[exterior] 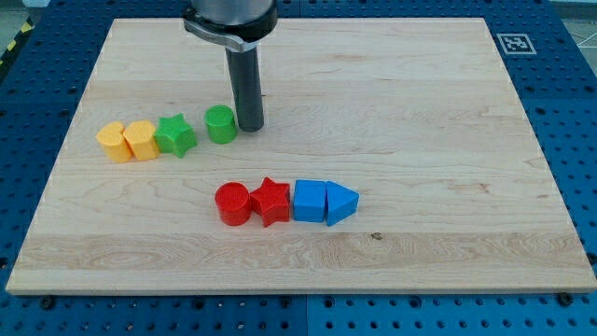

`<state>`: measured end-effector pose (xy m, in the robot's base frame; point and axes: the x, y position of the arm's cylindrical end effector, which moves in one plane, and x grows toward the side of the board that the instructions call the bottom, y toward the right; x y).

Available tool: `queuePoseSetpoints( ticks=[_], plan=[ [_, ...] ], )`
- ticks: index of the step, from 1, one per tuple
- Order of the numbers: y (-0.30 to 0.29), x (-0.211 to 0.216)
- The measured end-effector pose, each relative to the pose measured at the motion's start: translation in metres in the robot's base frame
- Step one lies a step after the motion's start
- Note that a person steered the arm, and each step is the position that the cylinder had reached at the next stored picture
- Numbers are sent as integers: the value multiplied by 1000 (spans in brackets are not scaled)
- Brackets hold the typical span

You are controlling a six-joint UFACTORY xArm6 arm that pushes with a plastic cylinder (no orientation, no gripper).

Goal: Move the green circle closer to the green star

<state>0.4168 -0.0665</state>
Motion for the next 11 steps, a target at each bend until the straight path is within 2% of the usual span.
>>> queuePoseSetpoints(
  ticks=[2, 3, 4, 11],
  plan=[
    [0, 8],
    [1, -13],
    [-5, -15],
    [-13, 13]
  ],
)
